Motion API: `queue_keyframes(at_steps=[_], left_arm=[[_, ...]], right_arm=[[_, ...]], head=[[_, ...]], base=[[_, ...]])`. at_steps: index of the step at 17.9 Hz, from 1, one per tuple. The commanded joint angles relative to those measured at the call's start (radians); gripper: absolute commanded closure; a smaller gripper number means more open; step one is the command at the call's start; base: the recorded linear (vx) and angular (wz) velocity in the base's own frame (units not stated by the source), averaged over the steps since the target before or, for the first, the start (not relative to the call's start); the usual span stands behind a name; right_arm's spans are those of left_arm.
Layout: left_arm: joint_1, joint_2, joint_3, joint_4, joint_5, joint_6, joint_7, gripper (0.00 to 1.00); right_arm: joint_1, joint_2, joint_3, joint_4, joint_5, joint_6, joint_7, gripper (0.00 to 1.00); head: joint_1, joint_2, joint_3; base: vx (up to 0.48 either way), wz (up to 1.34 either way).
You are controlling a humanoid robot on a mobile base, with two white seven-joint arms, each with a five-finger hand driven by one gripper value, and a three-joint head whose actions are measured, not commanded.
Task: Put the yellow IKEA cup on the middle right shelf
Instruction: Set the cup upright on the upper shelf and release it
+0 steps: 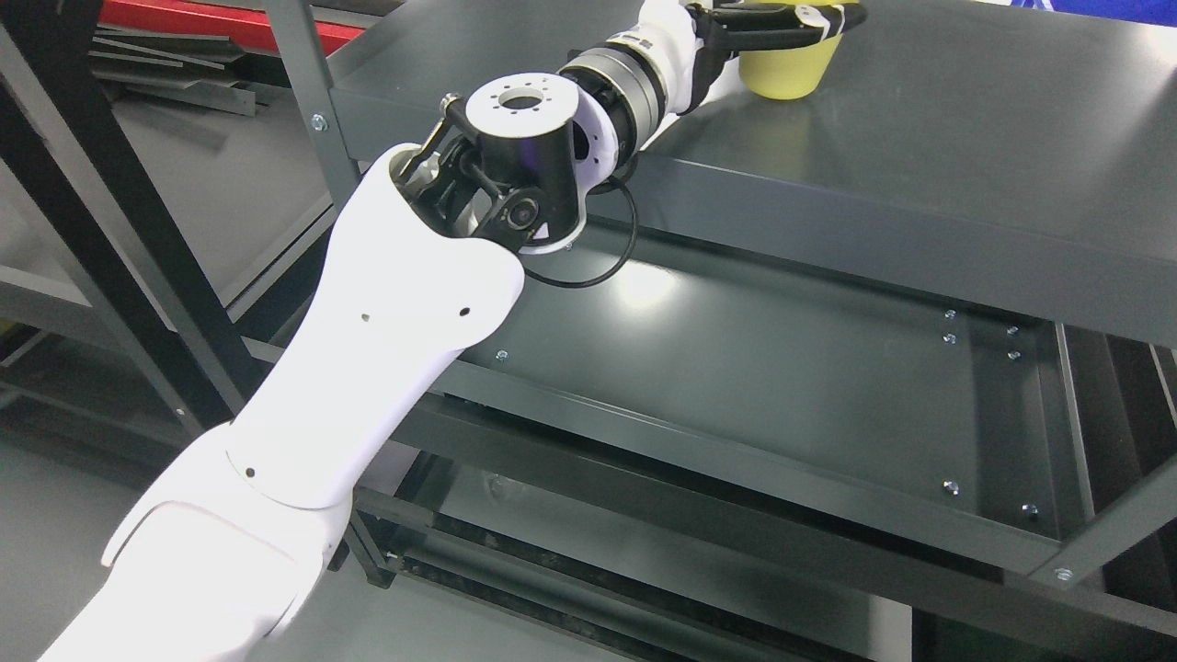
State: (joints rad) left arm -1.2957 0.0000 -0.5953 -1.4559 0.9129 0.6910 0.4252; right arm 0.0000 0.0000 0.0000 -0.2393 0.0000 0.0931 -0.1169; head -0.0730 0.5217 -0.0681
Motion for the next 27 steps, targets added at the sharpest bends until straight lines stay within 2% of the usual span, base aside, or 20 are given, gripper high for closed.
queue_keyframes(at_steps=[1, 12, 18, 20, 25, 27], left_arm=[[-0.007, 0.017, 0.020, 0.026, 0.011, 0.010, -0.003, 0.03], [0.001, 0.017, 0.219, -0.171, 0.001, 0.002, -0.005, 0.01], [0.004, 0.017, 0.284, -0.245, 0.003, -0.018, -0.126, 0.01], [0.007, 0.017, 0.278, -0.261, 0.007, -0.016, -0.234, 0.01], [0.010, 0.017, 0.256, -0.262, 0.012, -0.011, -0.659, 0.01], [0.012, 0.017, 0.229, -0.271, 0.026, -0.005, -0.718, 0.01]], right_arm=[[0.014, -0.017, 0.017, 0.000, -0.025, 0.000, 0.000, 0.01], [0.014, -0.017, 0.017, 0.000, -0.025, 0.000, 0.000, 0.01], [0.014, -0.017, 0.017, 0.000, -0.025, 0.000, 0.000, 0.01], [0.014, -0.017, 0.017, 0.000, -0.025, 0.000, 0.000, 0.01], [0.014, -0.017, 0.017, 0.000, -0.025, 0.000, 0.000, 0.01], [0.014, -0.017, 0.017, 0.000, -0.025, 0.000, 0.000, 0.01]], head=[[0.0000, 0.000, 0.000], [0.0000, 0.000, 0.000], [0.0000, 0.000, 0.000], [0.0000, 0.000, 0.000], [0.0000, 0.000, 0.000], [0.0000, 0.000, 0.000]], base=[[0.011, -0.02], [0.001, 0.00], [0.000, 0.00], [0.000, 0.00], [0.000, 0.00], [0.000, 0.00]])
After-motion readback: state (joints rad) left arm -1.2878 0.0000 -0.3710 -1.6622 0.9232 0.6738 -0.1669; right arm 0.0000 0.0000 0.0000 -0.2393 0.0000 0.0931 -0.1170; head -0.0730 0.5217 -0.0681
